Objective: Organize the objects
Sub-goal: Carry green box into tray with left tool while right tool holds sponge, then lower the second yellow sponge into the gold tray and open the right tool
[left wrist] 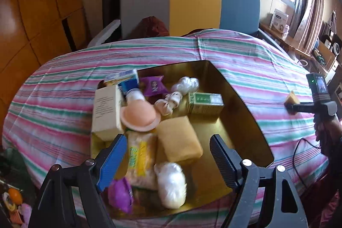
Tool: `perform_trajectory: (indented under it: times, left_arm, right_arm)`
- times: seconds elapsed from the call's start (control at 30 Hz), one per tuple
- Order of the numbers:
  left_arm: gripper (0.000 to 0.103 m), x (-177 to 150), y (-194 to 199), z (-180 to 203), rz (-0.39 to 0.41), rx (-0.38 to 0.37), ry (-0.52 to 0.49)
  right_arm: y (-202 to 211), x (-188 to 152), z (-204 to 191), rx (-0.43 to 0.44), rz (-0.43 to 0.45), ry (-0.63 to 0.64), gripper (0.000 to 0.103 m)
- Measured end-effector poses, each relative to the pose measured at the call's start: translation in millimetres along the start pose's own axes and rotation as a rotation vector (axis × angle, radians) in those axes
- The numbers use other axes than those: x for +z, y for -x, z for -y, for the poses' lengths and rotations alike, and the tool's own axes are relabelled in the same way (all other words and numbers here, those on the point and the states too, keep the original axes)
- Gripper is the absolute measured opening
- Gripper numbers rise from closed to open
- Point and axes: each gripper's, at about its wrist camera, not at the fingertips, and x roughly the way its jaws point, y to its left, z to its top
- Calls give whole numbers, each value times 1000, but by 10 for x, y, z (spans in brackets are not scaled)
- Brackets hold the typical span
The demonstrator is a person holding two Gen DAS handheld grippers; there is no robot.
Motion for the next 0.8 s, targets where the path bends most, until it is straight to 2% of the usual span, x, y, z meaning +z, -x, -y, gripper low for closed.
perform_trajectory:
  times: [0.3, 0.73, 0.8]
  left_arm:
    - [80, -258, 56, -153, -1, 57, 31]
    - [80, -363, 87, -320, -3, -20, 103]
    - [80, -366, 91, -338, -6, -11, 103]
  right_arm:
    - [2, -28, -15, -19, 20, 14, 64]
    - [23, -49, -66, -56, 31, 26, 64]
    - [46, -50, -79, -64, 24, 20, 62]
